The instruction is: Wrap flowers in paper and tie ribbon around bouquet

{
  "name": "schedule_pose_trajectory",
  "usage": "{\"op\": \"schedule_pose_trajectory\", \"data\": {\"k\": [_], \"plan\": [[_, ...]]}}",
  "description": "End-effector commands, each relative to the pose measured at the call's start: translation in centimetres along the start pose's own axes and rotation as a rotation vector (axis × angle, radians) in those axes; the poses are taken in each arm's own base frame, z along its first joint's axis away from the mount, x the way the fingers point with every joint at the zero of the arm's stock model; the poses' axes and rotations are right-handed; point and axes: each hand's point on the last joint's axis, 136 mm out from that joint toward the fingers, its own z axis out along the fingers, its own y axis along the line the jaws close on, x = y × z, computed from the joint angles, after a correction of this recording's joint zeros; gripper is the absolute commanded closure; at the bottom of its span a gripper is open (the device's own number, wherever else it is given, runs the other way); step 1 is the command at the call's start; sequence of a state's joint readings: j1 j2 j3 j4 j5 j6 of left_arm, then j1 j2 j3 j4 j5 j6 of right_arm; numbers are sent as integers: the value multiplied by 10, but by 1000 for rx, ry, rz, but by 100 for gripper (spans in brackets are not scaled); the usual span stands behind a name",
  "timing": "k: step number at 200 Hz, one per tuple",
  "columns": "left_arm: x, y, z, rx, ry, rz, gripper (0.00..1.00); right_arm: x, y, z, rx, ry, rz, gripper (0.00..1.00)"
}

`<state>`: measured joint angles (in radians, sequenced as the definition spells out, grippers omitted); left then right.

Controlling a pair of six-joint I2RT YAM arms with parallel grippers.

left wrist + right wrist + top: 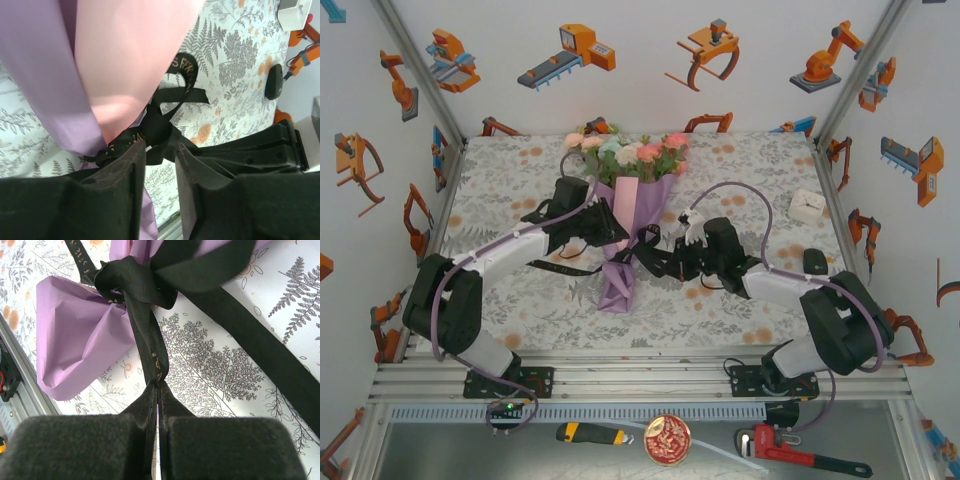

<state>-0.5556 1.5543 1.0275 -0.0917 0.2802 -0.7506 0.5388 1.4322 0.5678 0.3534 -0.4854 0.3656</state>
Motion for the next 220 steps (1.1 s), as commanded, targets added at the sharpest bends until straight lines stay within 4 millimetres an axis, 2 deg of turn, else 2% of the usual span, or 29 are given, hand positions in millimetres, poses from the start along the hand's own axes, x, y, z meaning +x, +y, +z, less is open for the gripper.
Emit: {"op": "schedule_pose_trajectory", "data": {"k": [1,22,34,59,76,112,148,196,220], "plan": [[-35,-26,-26,-13,-110,198,64,-18,8,-2,-23,-31,-37,98],[-40,-26,-17,-87,-68,348,67,-19,8,-1,-26,-30,-41,98],[-37,-37,-10,-100,-25,454,70,-17,8,0,-31,-23,-38,98],[-26,-64,14,-89,26,671,70,-12,7,2,-34,-6,-30,98],[-21,-71,35,-105,68,777,70,-11,6,3,-31,-4,-28,98],[-8,-66,73,-122,182,909,66,-11,7,2,-32,1,-34,98],[-7,-43,93,-220,216,991,51,-11,7,3,-34,11,-41,98],[20,-37,110,-146,334,971,51,-12,6,6,-37,15,-40,98],[23,-28,118,-170,361,958,60,-15,7,6,-35,10,-40,98]]}}
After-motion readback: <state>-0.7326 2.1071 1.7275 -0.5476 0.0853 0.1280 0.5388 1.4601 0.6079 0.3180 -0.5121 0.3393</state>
